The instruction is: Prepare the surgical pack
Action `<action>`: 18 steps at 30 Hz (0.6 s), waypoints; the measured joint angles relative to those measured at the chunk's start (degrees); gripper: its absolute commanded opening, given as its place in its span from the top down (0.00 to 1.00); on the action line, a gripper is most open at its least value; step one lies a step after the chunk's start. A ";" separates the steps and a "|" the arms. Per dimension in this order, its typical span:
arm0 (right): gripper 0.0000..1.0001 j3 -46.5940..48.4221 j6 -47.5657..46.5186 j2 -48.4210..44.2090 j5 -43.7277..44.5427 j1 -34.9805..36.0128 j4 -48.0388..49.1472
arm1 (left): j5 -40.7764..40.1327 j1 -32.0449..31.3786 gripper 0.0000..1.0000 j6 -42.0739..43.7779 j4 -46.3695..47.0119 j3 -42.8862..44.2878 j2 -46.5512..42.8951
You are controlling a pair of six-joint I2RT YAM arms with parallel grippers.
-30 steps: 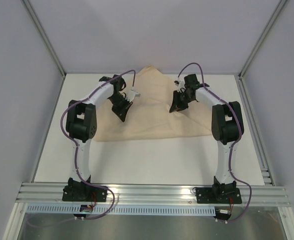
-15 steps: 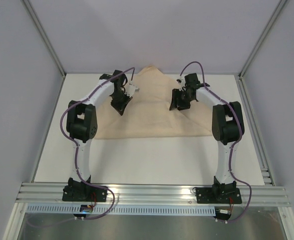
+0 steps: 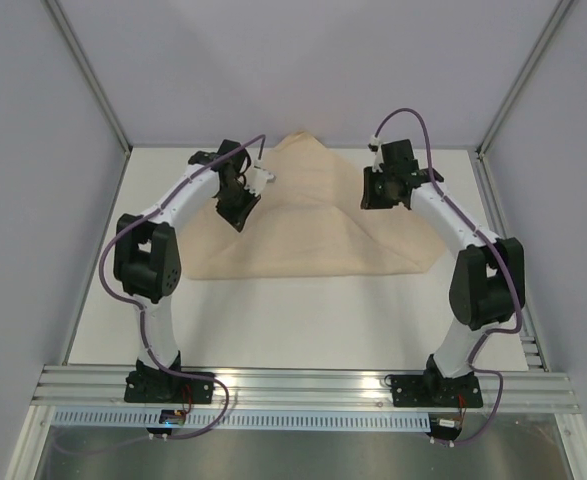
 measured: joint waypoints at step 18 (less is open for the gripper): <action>1.00 -19.17 8.31 3.74 -0.74 3.41 11.54 | 1.33 -2.71 0.77 -0.15 -0.98 -1.09 11.26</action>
